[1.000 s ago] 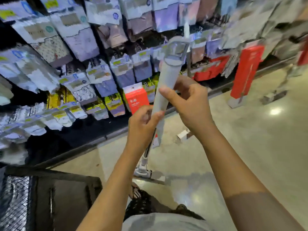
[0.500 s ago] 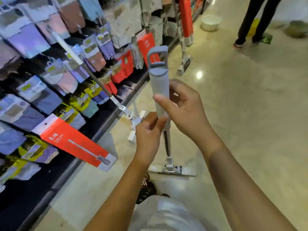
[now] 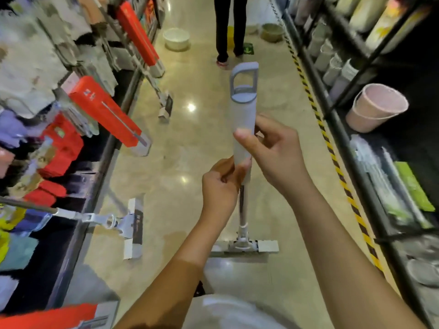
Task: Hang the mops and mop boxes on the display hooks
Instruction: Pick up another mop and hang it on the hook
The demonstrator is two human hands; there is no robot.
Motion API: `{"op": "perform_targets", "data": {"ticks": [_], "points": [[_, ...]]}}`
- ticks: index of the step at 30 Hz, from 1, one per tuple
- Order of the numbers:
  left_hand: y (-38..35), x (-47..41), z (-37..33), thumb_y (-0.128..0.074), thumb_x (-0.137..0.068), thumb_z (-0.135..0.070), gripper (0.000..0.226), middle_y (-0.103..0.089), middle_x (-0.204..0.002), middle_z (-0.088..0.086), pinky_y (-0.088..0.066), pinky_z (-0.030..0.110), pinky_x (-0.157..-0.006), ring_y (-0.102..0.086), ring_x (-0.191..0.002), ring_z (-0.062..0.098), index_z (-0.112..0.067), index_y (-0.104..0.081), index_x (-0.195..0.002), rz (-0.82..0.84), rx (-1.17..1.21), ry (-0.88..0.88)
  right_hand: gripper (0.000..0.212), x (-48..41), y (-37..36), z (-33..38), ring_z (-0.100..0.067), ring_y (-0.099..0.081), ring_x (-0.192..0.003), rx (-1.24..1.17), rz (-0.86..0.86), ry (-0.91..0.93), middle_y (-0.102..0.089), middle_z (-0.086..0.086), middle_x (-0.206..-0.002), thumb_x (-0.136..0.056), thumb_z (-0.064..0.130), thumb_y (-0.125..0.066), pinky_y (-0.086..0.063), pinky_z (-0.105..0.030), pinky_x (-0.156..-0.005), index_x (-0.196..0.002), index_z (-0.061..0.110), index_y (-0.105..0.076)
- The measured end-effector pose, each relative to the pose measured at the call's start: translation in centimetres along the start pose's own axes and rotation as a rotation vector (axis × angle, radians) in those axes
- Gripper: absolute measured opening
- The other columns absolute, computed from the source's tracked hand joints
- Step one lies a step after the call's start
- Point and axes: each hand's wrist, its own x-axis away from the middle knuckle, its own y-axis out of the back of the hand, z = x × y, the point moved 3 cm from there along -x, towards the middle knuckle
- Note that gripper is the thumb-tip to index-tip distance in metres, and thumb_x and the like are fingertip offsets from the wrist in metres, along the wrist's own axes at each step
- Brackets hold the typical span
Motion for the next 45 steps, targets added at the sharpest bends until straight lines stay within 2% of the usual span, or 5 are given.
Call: {"op": "perform_targets", "data": {"ticks": [8,21,28,36,45], "points": [[-2.4,-5.9,1.9,-0.07,-0.087,-0.02,0.016,-0.066,-0.072,0.003,-0.04,0.011,-0.059,-0.054,-0.061,-0.001,-0.004,-0.073,-0.085,0.242,-0.058,0.105,0.026,-2.2,3.3,-2.4,-0.003,-0.044,-0.067,0.103,-0.27,-0.09,-0.052,-0.007,-0.073,-0.086,0.035,-0.06,-0.036,-0.016,-0.061,-0.078,0.01,-0.063],[-16.8,-10.2,3.7,-0.069,-0.072,-0.046,0.04,-0.064,-0.076,0.025,-0.046,0.041,-0.061,-0.059,-0.072,0.038,-0.007,-0.075,-0.077,0.712,-0.098,-0.038,0.025,0.4,17.0,-7.8,-0.048,-0.057,-0.093,0.051,-0.744,-0.289,-0.063,-0.032,-0.096,-0.092,0.016,-0.063,-0.048,-0.062,-0.08,-0.096,-0.008,-0.066],[-28.1,-14.9,5.2,-0.071,-0.068,-0.047,0.032,-0.072,-0.069,0.004,-0.052,0.026,-0.063,-0.067,-0.067,0.017,-0.015,-0.073,-0.071,0.711,-0.087,0.034,0.018,-4.2,27.5,-12.1,-0.013,-0.057,-0.079,0.026,-0.731,-0.311,-0.065,-0.029,-0.092,-0.092,0.011,-0.065,-0.05,-0.035,-0.07,-0.092,-0.007,-0.068],[-42.9,-17.4,4.7,-0.071,-0.069,-0.045,0.034,-0.074,-0.074,0.006,-0.053,0.032,-0.068,-0.068,-0.073,0.024,-0.013,-0.073,-0.078,0.766,-0.013,-0.008,0.015,-6.7,41.2,-13.5,-0.006,-0.064,-0.081,0.024,-0.735,-0.195,-0.07,-0.004,-0.091,-0.09,0.008,-0.067,-0.052,-0.015,-0.068,-0.095,0.023,-0.066],[-53.8,-20.1,5.9,-0.07,-0.067,-0.046,0.014,-0.072,-0.075,-0.007,-0.05,0.022,-0.068,-0.062,-0.073,0.007,-0.036,-0.075,-0.075,0.867,0.043,0.03,0.018,-9.1,50.0,-15.9,0.009,-0.058,-0.079,0.147,-0.682,-0.145,-0.062,0.01,-0.09,-0.089,0.003,-0.066,-0.046,-0.009,-0.071,-0.102,0.015,-0.066]]}}
